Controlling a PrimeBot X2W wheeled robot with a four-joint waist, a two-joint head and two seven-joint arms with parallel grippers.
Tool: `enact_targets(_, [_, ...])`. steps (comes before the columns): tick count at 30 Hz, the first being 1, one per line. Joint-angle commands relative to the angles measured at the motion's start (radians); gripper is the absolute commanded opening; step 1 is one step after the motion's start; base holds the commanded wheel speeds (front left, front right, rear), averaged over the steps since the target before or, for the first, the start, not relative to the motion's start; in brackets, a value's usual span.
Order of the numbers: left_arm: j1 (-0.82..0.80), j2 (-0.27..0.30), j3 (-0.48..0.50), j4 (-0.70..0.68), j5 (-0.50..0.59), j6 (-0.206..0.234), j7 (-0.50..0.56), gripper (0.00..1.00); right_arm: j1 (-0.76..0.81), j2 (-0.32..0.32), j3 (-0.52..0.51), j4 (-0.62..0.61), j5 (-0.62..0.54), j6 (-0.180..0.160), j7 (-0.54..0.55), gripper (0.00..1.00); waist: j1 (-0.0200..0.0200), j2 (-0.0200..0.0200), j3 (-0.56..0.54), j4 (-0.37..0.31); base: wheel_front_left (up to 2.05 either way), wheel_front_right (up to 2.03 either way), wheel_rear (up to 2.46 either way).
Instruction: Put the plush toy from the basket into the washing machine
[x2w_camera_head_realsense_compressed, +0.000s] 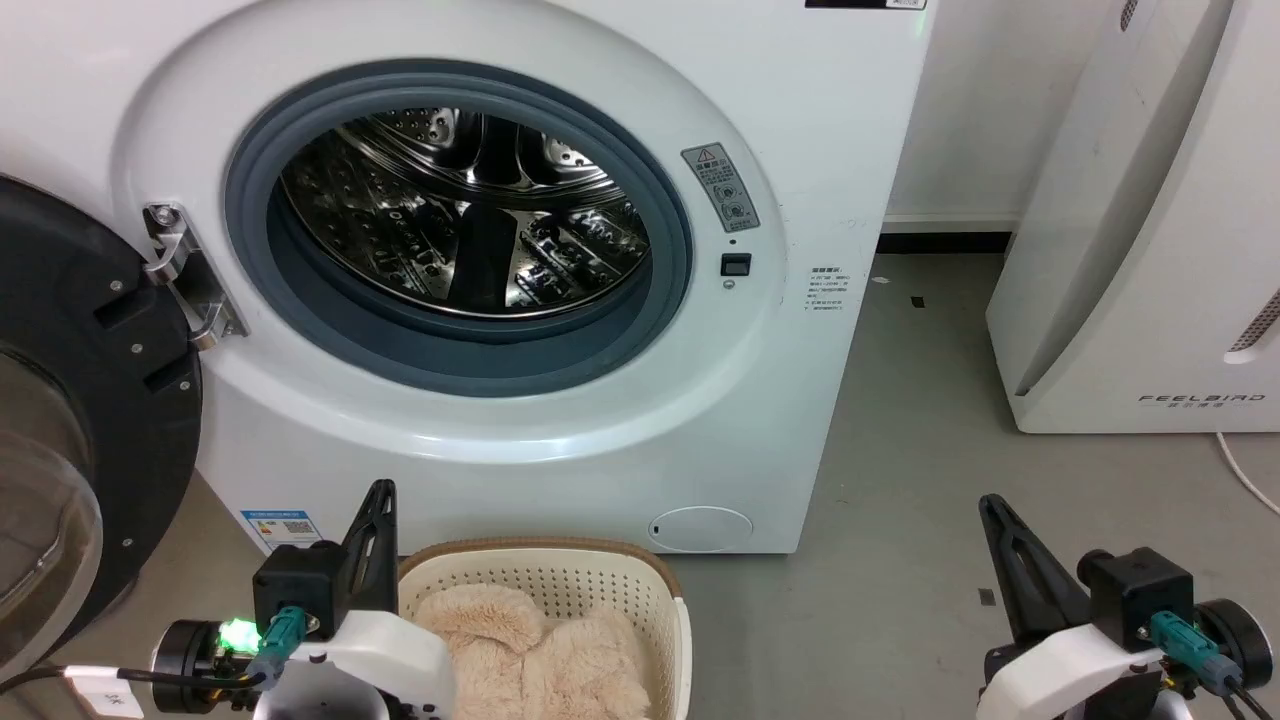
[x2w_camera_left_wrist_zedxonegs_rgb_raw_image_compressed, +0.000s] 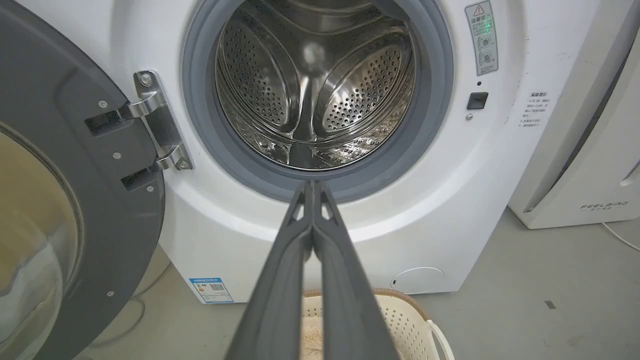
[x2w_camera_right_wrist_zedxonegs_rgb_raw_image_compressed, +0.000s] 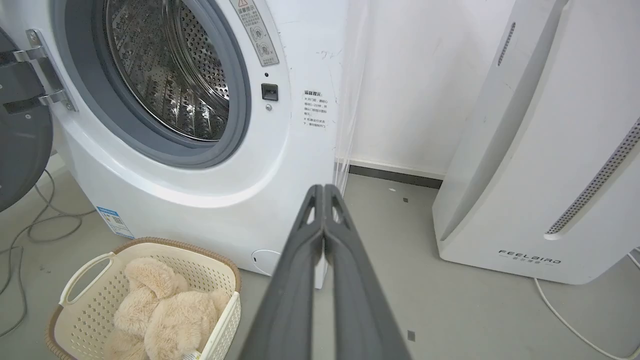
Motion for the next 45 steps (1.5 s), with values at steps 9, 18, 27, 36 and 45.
enact_targets(9, [0.014, 0.000, -0.001, -0.004, 0.003, 0.002, 0.000, 0.00, -0.014, 0.000, 0.000, 0.002, -0.008, -0.001, 0.000, 0.00, 0.0000, -0.0001, 0.000, 0.000, 0.00, 0.00, 0.00])
enact_targets(18, [-0.001, 0.000, -0.002, 0.002, -0.003, 0.006, -0.006, 1.00, 0.000, 0.000, -0.004, -0.002, 0.006, 0.000, -0.006, 1.00, 0.0000, -0.0001, 0.001, 0.000, 0.00, 0.00, 0.00])
enact_targets(27, [-0.021, 0.002, -0.012, 0.016, -0.003, 0.017, -0.025, 1.00, -0.008, 0.000, -0.016, -0.010, 0.024, 0.000, -0.025, 1.00, 0.0000, -0.0001, 0.020, 0.000, 0.00, 0.00, 0.00])
enact_targets(36, [-0.064, 0.016, -0.030, 0.067, 0.005, 0.021, -0.044, 1.00, -0.026, 0.000, -0.029, -0.016, 0.043, 0.000, -0.044, 1.00, 0.0000, -0.0001, 0.052, -0.006, 0.00, 0.00, 0.00])
enact_targets(45, [-0.124, 0.038, -0.059, 0.157, 0.016, 0.019, -0.063, 1.00, -0.049, 0.000, -0.040, -0.020, 0.064, 0.000, -0.063, 1.00, 0.0000, -0.0001, 0.100, -0.019, 0.00, 0.00, 0.00])
